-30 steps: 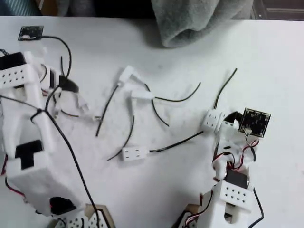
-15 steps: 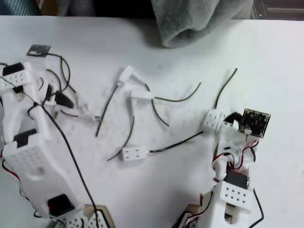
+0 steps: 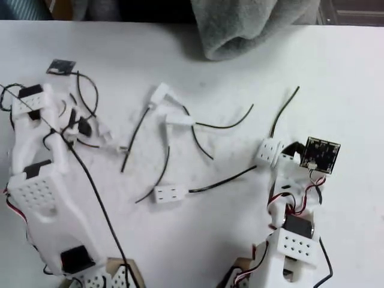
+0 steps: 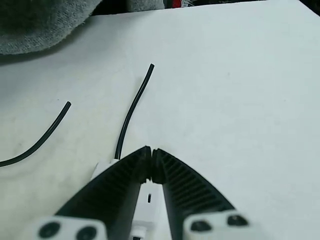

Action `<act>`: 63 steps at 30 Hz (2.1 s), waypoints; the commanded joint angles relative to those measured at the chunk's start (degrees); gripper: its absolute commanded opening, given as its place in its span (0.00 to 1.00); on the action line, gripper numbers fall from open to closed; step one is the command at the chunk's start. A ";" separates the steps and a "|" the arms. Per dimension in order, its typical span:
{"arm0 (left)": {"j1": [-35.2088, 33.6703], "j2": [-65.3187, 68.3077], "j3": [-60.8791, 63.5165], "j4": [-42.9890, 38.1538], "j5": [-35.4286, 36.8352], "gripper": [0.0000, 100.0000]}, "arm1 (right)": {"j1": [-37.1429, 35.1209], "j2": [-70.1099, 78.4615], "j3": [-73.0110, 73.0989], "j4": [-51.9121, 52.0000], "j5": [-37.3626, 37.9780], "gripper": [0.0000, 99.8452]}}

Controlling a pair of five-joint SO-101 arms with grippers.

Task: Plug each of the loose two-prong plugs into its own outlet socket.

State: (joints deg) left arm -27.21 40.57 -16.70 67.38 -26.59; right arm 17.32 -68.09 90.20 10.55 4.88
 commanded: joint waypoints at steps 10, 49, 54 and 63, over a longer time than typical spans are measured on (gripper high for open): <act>0.66 0.40 -0.88 -3.34 -4.22 0.18 | -0.22 -0.40 -0.35 -1.36 0.70 0.02; -1.10 -19.82 24.88 -11.52 -0.79 0.18 | -0.40 0.04 -0.18 -3.03 0.79 0.02; -0.22 -19.74 27.52 -15.12 -0.70 0.18 | -0.40 0.04 -0.18 -2.95 0.79 0.02; -0.57 -19.82 27.69 -16.18 -1.14 0.16 | -0.40 0.04 -0.18 -2.95 0.79 0.02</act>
State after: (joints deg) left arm -28.35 22.55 10.73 53.05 -28.00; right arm 17.32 -68.09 90.37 8.70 4.88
